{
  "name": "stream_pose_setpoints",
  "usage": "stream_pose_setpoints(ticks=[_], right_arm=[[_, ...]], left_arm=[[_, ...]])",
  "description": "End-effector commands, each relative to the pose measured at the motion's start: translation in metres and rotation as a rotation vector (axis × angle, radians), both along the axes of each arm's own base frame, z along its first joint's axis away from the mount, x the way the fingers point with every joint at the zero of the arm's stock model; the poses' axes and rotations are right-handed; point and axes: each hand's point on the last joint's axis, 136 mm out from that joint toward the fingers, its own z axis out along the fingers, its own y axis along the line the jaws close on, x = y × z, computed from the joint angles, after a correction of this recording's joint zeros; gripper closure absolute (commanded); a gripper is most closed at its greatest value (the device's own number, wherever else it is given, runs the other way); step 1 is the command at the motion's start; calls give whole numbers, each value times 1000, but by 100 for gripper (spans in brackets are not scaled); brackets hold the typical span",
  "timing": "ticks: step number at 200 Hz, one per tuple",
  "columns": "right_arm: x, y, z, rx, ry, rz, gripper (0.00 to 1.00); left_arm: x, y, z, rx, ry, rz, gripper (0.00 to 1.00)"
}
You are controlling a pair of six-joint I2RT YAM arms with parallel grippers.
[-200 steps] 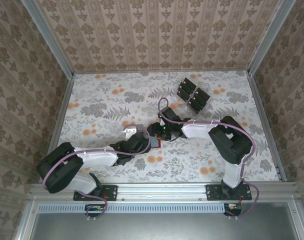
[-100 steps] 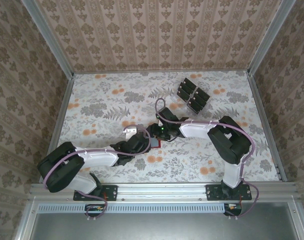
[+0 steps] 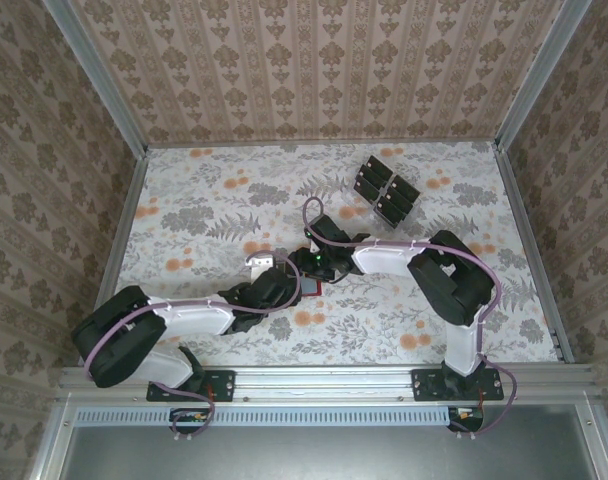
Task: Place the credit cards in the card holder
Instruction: Flip over the card slot in the card holder.
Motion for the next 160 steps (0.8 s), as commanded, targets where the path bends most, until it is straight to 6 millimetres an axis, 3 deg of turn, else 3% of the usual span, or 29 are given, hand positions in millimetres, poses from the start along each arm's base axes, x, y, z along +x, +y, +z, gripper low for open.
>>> stream_pose_setpoints(ticks=[1, 79, 111, 160], right_arm=[[-7, 0, -12, -25, 45, 4, 43], [4, -16, 25, -24, -51, -41, 43], [6, -27, 26, -68, -71, -65, 43], [6, -34, 10, -119, -53, -79, 42]], left_arm=[[-14, 11, -26, 45, 87, -6, 0], [-28, 37, -56, 99, 169, 101, 4], [-31, 40, -63, 108, 190, 110, 5], [-33, 41, -69, 112, 202, 116, 6]])
